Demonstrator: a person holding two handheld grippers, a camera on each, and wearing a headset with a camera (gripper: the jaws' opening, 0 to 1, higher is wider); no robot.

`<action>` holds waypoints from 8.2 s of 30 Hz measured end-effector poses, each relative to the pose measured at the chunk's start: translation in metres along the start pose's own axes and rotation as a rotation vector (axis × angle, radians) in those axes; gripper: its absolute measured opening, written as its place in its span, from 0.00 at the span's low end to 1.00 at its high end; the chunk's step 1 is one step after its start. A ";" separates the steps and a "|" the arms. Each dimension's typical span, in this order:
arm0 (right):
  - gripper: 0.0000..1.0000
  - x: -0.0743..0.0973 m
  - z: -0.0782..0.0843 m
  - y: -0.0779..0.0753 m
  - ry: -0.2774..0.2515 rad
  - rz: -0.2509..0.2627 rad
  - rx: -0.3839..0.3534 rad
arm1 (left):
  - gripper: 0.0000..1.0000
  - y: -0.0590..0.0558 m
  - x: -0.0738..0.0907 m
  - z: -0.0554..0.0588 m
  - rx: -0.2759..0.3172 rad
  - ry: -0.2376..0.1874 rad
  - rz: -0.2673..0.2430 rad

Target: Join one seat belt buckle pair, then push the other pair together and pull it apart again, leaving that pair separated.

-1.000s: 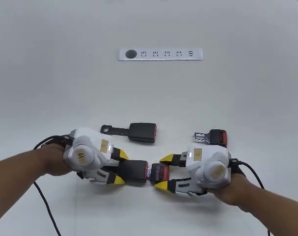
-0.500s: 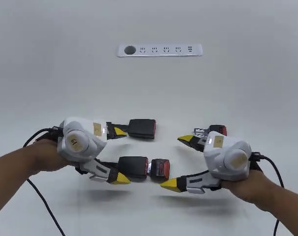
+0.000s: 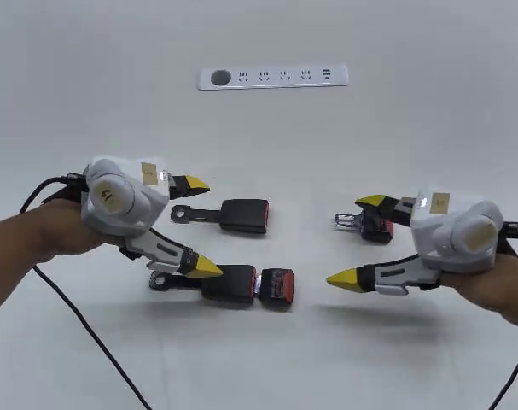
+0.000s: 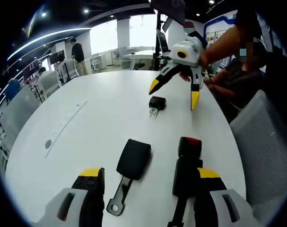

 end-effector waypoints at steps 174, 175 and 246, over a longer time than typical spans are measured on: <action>0.32 -0.113 -0.040 -0.008 0.212 -0.183 0.073 | 0.32 0.038 -0.069 0.024 -0.154 0.111 0.168; 0.32 -0.113 -0.040 -0.008 0.216 -0.182 0.076 | 0.32 0.038 -0.069 0.024 -0.155 0.111 0.168; 0.33 -0.109 -0.035 -0.015 0.270 -0.164 0.101 | 0.33 0.038 -0.069 0.024 -0.151 0.108 0.173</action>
Point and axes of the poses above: the centre of the closed fingertips' face, and the gripper's own axes: x roughly backward along the fingers, y roughly to its left, z roughly out of its underside, the point moved 7 cm from there along x, roughly backward along the fingers, and after that the axes turned 13 degrees about -x, right-handed, at the moved point
